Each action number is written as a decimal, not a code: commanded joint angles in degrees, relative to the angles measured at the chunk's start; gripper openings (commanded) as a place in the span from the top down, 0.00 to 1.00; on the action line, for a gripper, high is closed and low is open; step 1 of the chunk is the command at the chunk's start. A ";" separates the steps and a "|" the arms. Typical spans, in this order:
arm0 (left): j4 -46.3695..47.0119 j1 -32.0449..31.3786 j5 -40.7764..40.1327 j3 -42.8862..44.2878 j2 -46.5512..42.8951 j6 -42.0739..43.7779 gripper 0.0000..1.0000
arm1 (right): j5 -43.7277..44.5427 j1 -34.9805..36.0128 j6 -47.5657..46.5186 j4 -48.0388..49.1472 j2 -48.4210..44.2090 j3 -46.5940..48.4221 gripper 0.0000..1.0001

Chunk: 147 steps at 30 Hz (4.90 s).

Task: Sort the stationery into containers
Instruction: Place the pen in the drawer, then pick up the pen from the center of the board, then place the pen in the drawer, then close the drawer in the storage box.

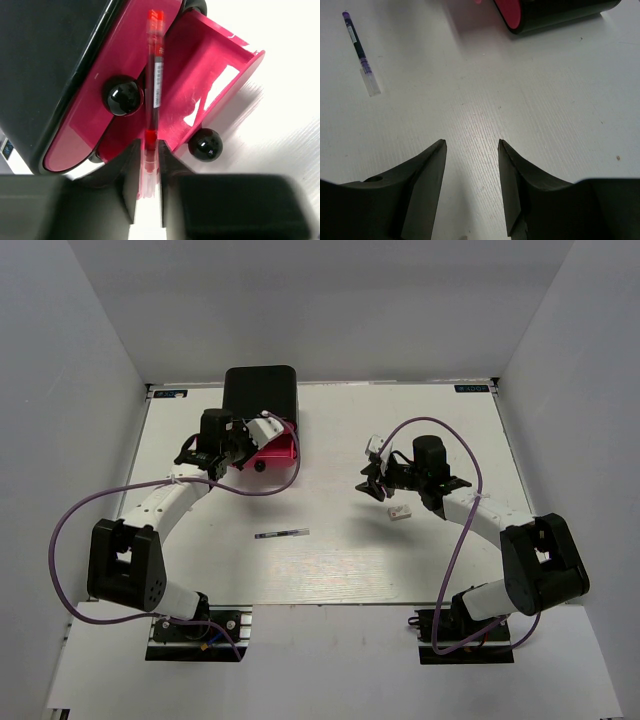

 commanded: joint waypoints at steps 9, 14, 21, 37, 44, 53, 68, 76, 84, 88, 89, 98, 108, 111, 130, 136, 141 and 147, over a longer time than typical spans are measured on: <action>1.88 0.29 -1.54 1.35 -1.00 0.87 0.50 | -1.14 -0.14 -0.80 2.25 -1.23 -0.54 0.47; 3.54 0.29 -2.08 1.88 -2.49 -0.44 0.49 | -2.45 -0.22 -2.37 1.20 -1.40 -0.45 0.44; 2.06 -0.94 -4.70 1.27 -13.38 -16.32 0.35 | -20.36 0.83 -27.04 -24.90 4.03 10.14 0.10; -10.60 -0.42 -20.09 -22.46 -48.27 -78.40 0.01 | -13.72 23.41 -40.99 -45.85 30.32 35.41 0.63; -16.75 -0.42 -21.94 -24.40 -53.12 -80.78 0.01 | -1.33 27.19 -19.89 -28.35 31.73 33.83 0.52; -19.83 -0.42 -22.47 -24.40 -54.79 -81.31 0.01 | 5.88 30.80 -11.79 -23.51 35.24 34.88 0.50; -20.89 -0.42 -22.99 -26.59 -57.87 -84.20 0.01 | 14.24 31.24 -11.53 -25.52 34.02 31.80 1.00; -18.69 -0.42 -21.85 -28.88 -58.39 -85.78 0.01 | 9.67 27.29 -11.17 -23.77 23.39 37.51 1.00; -15.61 -0.42 -20.71 -29.50 -57.16 -86.32 0.01 | 7.74 24.56 -12.40 -17.27 21.89 43.05 1.00; -15.09 -0.42 -20.71 -29.50 -56.46 -85.79 0.01 | 8.00 24.48 -13.02 -13.32 23.99 45.33 1.00; -15.09 -0.42 -20.71 -29.50 -56.46 -85.79 0.01 | 8.61 24.56 -12.93 -11.31 24.95 45.78 1.00; -15.09 -0.42 -20.18 -29.50 -56.46 -85.79 0.01 | 10.72 24.56 -11.44 -4.34 34.80 56.31 1.00; -14.56 -0.42 -20.18 -29.50 -55.93 -85.26 0.01 | 12.21 24.12 -12.14 -3.47 38.67 54.92 0.95; -14.56 -0.42 -19.65 -28.36 -54.62 -84.65 0.01 | 12.92 23.86 -12.67 -3.20 39.64 55.10 0.90; -3.76 -0.42 -17.28 -31.25 -48.65 -85.26 0.27 | 8.26 22.02 -8.54 -0.40 30.18 43.80 1.00; 9.86 -0.42 -14.65 -35.65 -39.51 -85.26 0.87 | 17.09 19.55 1.04 16.02 17.25 25.58 1.00; 18.38 -0.42 -14.12 -36.18 -30.63 -85.26 0.87 | 21.36 17.02 2.97 9.38 14.51 21.28 1.00; 25.33 -0.42 -17.71 -33.72 -19.56 -85.97 0.87 | 21.01 13.84 3.24 10.07 9.06 13.00 1.00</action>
